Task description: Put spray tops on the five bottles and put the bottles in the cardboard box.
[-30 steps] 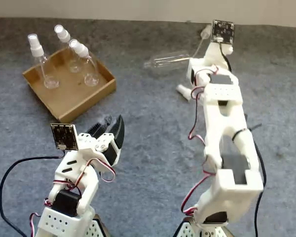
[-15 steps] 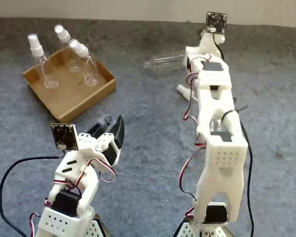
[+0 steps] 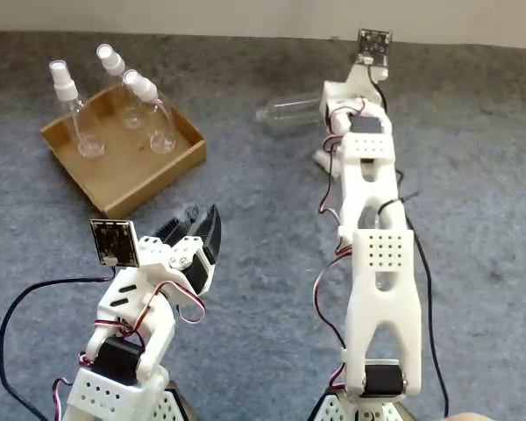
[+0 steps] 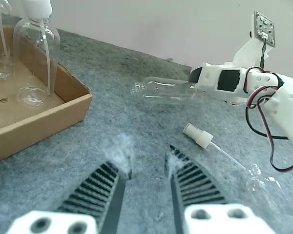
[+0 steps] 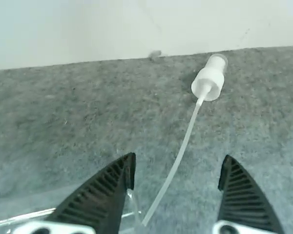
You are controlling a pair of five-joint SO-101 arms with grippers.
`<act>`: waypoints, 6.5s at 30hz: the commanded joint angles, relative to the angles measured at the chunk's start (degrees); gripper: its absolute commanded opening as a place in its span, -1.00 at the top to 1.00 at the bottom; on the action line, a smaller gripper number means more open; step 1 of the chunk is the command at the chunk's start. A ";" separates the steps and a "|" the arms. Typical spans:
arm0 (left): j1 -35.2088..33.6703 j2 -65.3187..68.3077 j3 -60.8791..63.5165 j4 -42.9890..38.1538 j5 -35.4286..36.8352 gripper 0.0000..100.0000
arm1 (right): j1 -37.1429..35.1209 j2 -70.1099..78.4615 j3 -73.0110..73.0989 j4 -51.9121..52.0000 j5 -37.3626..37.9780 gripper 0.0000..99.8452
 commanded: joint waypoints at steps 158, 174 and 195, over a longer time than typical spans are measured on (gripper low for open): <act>-0.75 -0.40 0.57 1.23 -8.88 0.83 | -1.01 15.69 -26.68 7.87 4.66 0.54; -0.84 -0.40 0.57 1.23 -8.88 0.83 | 2.95 15.69 -25.45 8.22 4.75 0.99; -0.84 -0.40 0.57 1.23 -8.88 0.83 | 6.37 5.49 -36.26 38.90 6.07 0.99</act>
